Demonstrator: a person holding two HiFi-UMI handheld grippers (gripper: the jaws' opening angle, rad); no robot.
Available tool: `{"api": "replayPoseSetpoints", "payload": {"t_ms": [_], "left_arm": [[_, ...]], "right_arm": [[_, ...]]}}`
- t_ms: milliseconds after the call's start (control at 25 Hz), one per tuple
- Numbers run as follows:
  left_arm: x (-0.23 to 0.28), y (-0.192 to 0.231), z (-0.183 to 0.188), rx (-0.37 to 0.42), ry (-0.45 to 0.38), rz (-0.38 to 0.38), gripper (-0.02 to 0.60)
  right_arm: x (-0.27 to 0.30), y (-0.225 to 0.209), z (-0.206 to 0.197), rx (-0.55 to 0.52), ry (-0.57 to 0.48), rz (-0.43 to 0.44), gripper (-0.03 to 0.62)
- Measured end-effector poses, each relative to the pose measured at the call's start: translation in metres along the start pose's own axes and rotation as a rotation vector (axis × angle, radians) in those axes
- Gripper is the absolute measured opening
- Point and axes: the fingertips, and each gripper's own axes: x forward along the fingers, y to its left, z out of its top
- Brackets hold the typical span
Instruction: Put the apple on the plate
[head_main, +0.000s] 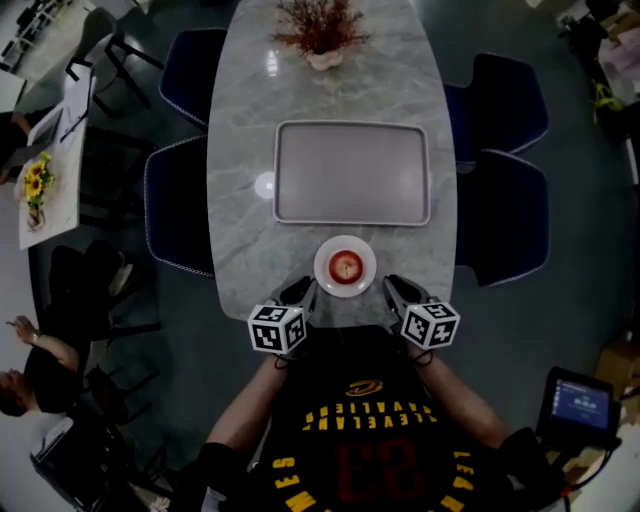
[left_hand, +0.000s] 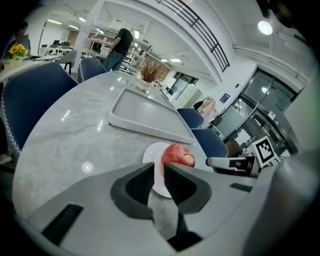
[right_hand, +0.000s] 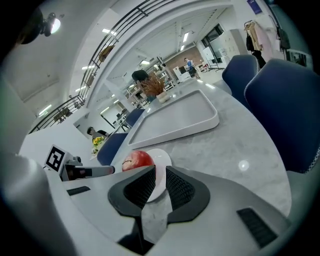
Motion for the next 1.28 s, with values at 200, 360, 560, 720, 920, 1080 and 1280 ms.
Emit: {"api": "replayPoseSetpoints", "payload": {"t_ms": [200, 360, 560, 720, 920, 1080, 1280], "left_arm": [[0.023, 0.022, -0.005, -0.079, 0.08, -0.038, 0.049], [0.034, 0.027, -0.014, -0.112, 0.135, -0.079, 0.049], [0.043, 0.03, -0.018, -0.179, 0.151, -0.095, 0.049], [0.056, 0.026, -0.02, -0.208, 0.174, -0.089, 0.049], [0.071, 0.027, -0.021, -0.275, 0.189, -0.081, 0.049], [0.067, 0.027, -0.023, -0.312, 0.18, -0.091, 0.049], [0.064, 0.029, -0.027, -0.358, 0.185, -0.078, 0.043]], "right_arm": [[0.029, -0.01, -0.015, 0.103, 0.057, -0.043, 0.069], [0.038, -0.019, -0.027, 0.165, 0.075, -0.089, 0.069], [0.041, -0.019, -0.029, 0.211, 0.062, -0.116, 0.069], [0.046, -0.024, -0.03, 0.223, 0.095, -0.091, 0.069], [0.058, -0.026, -0.023, 0.233, 0.14, -0.012, 0.067], [0.056, -0.025, -0.026, 0.242, 0.15, 0.017, 0.04], [0.056, -0.023, -0.029, 0.263, 0.17, 0.04, 0.035]]}}
